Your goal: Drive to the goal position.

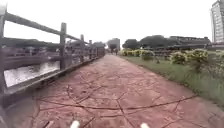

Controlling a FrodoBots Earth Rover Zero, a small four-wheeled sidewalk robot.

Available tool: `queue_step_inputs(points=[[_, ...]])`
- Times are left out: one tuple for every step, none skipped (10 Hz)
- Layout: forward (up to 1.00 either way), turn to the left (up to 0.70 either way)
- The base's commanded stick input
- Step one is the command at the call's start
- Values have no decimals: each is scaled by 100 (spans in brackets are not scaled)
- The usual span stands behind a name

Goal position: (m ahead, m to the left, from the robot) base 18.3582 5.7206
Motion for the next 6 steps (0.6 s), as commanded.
queue_step_inputs(points=[[70, 0], [70, 0], [70, 0], [70, 0], [70, 0], [70, 0]])
